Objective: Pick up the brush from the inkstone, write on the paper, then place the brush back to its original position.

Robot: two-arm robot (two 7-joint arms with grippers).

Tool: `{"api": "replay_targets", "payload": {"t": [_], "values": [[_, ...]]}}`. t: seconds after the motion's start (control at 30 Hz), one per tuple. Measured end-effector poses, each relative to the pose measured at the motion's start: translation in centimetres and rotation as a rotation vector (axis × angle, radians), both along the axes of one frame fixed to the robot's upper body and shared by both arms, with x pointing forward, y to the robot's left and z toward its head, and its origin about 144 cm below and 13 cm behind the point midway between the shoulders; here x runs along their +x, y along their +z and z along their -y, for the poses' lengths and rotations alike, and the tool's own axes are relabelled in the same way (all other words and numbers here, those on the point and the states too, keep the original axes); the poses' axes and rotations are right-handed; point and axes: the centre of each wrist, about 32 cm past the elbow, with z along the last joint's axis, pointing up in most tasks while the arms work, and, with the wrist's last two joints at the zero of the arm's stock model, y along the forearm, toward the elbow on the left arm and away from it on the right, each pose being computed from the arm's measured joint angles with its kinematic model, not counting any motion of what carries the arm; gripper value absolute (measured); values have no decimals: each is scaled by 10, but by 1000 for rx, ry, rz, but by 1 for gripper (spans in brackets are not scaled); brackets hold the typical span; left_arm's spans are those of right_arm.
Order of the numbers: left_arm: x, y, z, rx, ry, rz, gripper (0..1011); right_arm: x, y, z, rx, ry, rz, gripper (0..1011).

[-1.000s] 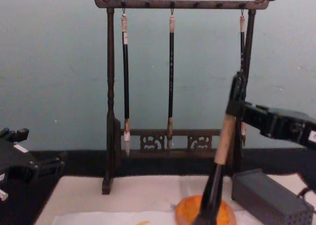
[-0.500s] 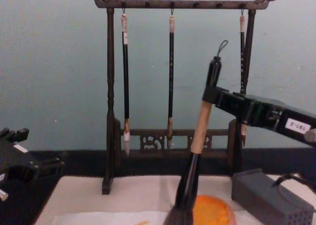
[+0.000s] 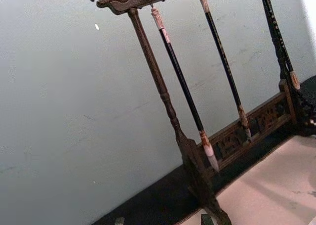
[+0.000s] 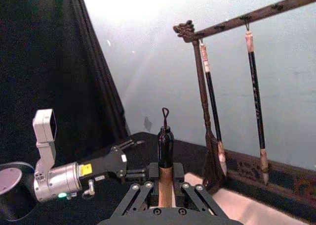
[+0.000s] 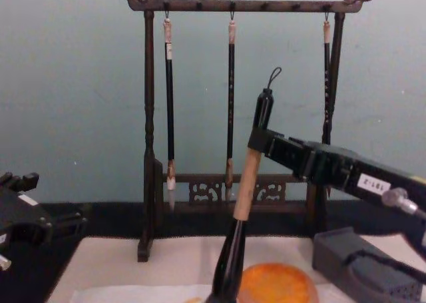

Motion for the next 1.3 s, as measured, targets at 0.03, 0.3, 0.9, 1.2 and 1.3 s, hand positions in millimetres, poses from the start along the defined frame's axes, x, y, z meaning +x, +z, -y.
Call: {"api": "replay_targets", "payload": {"t": [0.03, 0.3, 0.9, 1.2, 1.3], "values": [[0, 0, 0, 0, 0, 0, 1001, 0, -1, 0, -1, -1, -3, 177], [0, 0, 0, 0, 0, 0, 1001, -4, -7, 5, -10, -14, -29, 177], [0, 0, 0, 0, 0, 0, 1001, -9, -10, 25, -45, -81, -48, 177], [0, 0, 0, 0, 0, 0, 1001, -10, -7, 34, -61, -112, -41, 177], [0, 0, 0, 0, 0, 0, 1001, -11, -6, 35, -63, -115, -39, 177]]}}
